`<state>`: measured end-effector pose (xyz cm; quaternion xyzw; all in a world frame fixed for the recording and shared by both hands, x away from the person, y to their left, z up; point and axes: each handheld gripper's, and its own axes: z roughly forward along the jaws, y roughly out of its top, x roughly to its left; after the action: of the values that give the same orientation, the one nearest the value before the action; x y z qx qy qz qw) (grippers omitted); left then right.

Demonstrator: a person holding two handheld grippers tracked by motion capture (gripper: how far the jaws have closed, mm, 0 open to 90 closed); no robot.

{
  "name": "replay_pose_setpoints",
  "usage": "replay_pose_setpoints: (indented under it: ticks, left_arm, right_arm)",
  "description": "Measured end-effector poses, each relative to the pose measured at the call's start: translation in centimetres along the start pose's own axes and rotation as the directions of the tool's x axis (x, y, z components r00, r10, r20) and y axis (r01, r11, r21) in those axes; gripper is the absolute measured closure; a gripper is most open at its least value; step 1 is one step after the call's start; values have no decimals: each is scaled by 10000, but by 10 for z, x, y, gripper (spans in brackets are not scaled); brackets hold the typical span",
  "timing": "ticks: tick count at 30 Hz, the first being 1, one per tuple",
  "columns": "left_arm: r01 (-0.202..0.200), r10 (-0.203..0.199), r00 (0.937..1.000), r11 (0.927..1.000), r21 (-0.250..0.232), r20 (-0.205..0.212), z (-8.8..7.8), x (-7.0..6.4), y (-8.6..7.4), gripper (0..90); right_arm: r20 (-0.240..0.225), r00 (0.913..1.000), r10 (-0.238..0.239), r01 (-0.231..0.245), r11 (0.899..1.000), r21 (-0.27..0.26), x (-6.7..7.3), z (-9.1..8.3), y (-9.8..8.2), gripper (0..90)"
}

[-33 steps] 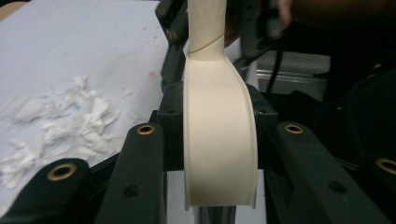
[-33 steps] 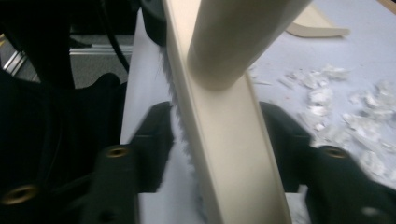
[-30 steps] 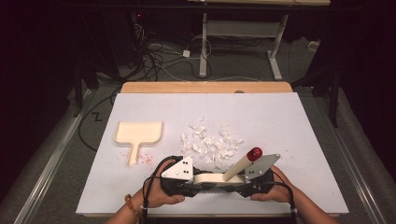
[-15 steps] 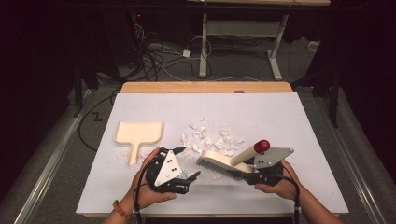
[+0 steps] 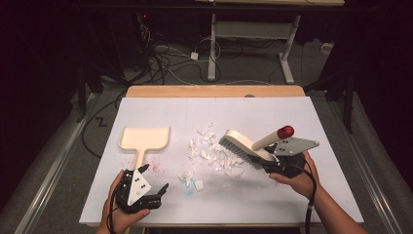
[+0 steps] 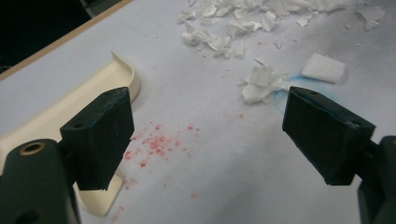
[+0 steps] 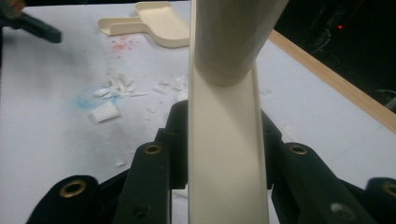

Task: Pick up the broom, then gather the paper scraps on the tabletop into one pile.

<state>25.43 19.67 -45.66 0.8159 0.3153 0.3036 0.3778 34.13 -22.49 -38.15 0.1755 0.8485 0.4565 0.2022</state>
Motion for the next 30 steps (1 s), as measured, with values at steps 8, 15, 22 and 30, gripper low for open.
replay_pose_setpoints:
  ticks: [8, 15, 22, 30]
  left_arm:
    - [18, -16, 10000, 9997, 259, -79, -3, -2, -7, 157]
    - [278, -273, 9996, 9985, 462, -118, -6, -1, -12, 157]
    - [229, -224, 9997, 9982, 559, -84, -7, -2, -13, 158]
    - [65, -63, 10000, 9976, 695, -18, -2, 0, -14, 158]
  right_arm:
    - [847, 9957, 369, -381, 9992, 125, -19, 0, 0, 679]
    - [1572, 9854, 650, -749, 9955, 576, -33, 5, -5, 680]
    - [2057, 9753, 808, -1012, 9907, 910, -44, 8, -10, 680]
    - [3058, 9503, 587, -1066, 9840, 1426, -60, 12, -20, 680]
